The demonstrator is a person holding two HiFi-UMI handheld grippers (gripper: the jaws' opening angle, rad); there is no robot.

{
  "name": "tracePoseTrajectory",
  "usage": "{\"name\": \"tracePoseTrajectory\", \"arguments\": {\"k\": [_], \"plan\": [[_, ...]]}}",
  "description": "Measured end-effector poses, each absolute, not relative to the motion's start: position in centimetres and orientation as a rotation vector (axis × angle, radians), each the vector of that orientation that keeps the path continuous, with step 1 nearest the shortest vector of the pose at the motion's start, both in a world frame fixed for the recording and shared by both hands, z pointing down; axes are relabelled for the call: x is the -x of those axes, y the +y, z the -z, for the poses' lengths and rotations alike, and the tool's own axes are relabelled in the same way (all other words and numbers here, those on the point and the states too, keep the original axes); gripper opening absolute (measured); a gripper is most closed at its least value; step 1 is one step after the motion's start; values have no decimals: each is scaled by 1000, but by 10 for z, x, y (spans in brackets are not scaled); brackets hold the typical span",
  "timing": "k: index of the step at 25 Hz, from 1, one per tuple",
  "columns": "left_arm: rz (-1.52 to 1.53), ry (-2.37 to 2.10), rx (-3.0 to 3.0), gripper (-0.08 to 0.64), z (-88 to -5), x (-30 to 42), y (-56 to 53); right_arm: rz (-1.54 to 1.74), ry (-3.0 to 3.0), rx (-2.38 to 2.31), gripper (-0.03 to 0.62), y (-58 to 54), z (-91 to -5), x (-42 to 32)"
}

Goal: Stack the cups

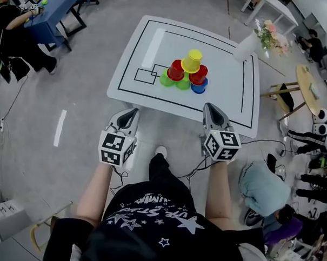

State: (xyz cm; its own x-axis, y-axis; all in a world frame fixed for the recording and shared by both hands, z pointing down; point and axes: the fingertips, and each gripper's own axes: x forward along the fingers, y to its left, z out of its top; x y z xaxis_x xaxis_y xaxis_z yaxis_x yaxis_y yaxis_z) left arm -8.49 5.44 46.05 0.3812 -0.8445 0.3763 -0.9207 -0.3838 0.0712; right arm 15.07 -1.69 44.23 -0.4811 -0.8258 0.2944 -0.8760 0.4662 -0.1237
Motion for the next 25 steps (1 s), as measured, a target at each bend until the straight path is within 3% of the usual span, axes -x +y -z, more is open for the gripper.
{"name": "tracePoseTrajectory", "arguments": {"k": [25], "plan": [[-416,-1498,-2378,11,-478,90,282,-432,-2425,-1469,5,234,-473,-145]]}}
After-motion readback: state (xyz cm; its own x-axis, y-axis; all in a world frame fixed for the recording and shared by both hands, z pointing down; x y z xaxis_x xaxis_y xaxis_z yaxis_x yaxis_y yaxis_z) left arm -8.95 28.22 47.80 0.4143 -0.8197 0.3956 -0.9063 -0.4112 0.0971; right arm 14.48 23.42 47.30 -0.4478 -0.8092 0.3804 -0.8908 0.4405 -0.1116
